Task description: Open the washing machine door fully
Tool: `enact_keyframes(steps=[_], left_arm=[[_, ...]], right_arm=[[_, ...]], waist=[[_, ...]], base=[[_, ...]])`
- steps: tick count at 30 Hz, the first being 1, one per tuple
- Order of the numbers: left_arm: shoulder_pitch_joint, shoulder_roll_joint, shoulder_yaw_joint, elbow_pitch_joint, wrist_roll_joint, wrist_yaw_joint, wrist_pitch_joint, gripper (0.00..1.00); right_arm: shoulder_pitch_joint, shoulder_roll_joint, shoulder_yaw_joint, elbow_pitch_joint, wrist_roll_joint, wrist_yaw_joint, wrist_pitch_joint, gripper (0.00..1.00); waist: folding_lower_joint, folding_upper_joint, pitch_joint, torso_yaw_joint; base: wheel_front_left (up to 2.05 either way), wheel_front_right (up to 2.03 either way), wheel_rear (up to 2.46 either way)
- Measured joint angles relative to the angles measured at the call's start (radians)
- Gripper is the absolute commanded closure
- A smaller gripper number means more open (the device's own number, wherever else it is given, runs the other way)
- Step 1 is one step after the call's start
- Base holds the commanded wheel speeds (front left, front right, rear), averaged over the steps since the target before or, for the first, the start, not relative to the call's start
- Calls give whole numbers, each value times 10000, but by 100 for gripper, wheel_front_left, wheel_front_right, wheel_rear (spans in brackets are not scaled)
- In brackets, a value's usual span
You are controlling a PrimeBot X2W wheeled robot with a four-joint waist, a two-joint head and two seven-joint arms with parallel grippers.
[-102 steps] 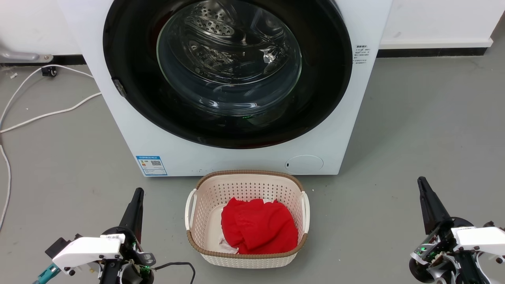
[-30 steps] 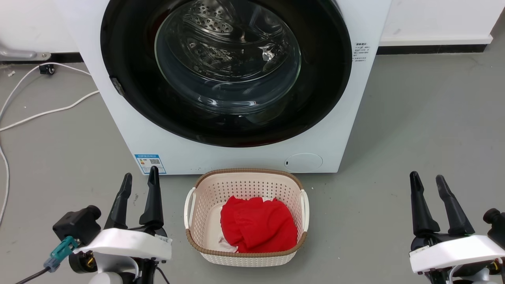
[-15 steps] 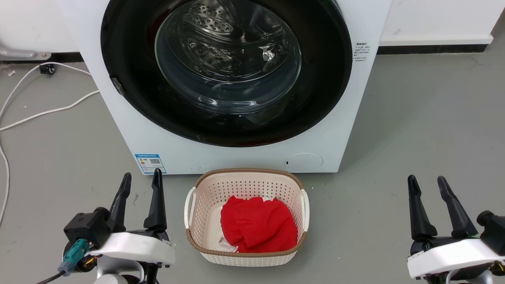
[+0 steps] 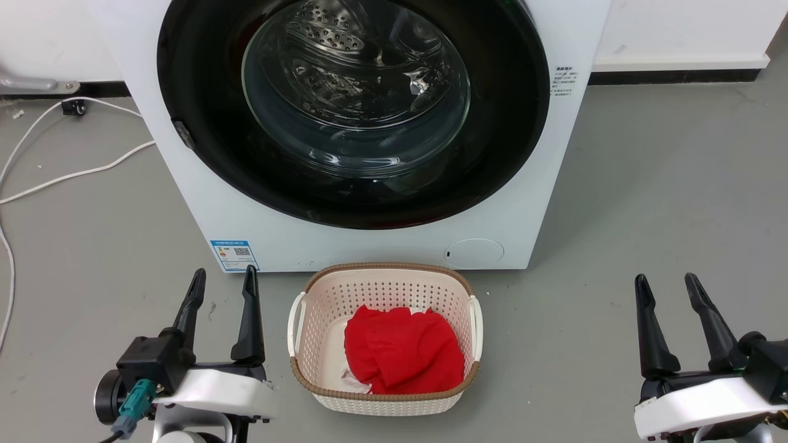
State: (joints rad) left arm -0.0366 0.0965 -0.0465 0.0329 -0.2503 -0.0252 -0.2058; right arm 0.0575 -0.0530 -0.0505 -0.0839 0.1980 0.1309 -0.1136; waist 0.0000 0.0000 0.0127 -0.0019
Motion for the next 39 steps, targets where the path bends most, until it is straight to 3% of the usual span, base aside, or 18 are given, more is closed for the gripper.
enact_keyframes(steps=[29, 30, 32, 37, 39], left_arm=[[103, -178, 107, -123, 1958, -10, -539, 0], [105, -180, 117, -130, 2025, -12, -545, 0], [107, -192, 144, -132, 2036, -25, -546, 0], [109, -236, 184, -140, 2038, -65, -571, 0], [109, -259, 198, -140, 2038, -73, -571, 0]], right_arm=[[237, 6, 10, -430, -1304, 0, -359, 0], [253, 6, -2, -428, -1294, 0, -370, 14], [253, 6, 0, -424, -1160, 0, -372, 100], [253, 6, 0, -393, -466, 0, -456, 100], [253, 6, 10, -307, 570, 0, -541, 100]], waist=[[0, 0, 122, 58], [0, 0, 125, 57], [0, 0, 121, 53], [0, 0, 141, 50], [0, 0, 150, 56]], base=[[0, 0, 0], [0, 0, 0], [0, 0, 0], [0, 0, 0], [0, 0, 0]])
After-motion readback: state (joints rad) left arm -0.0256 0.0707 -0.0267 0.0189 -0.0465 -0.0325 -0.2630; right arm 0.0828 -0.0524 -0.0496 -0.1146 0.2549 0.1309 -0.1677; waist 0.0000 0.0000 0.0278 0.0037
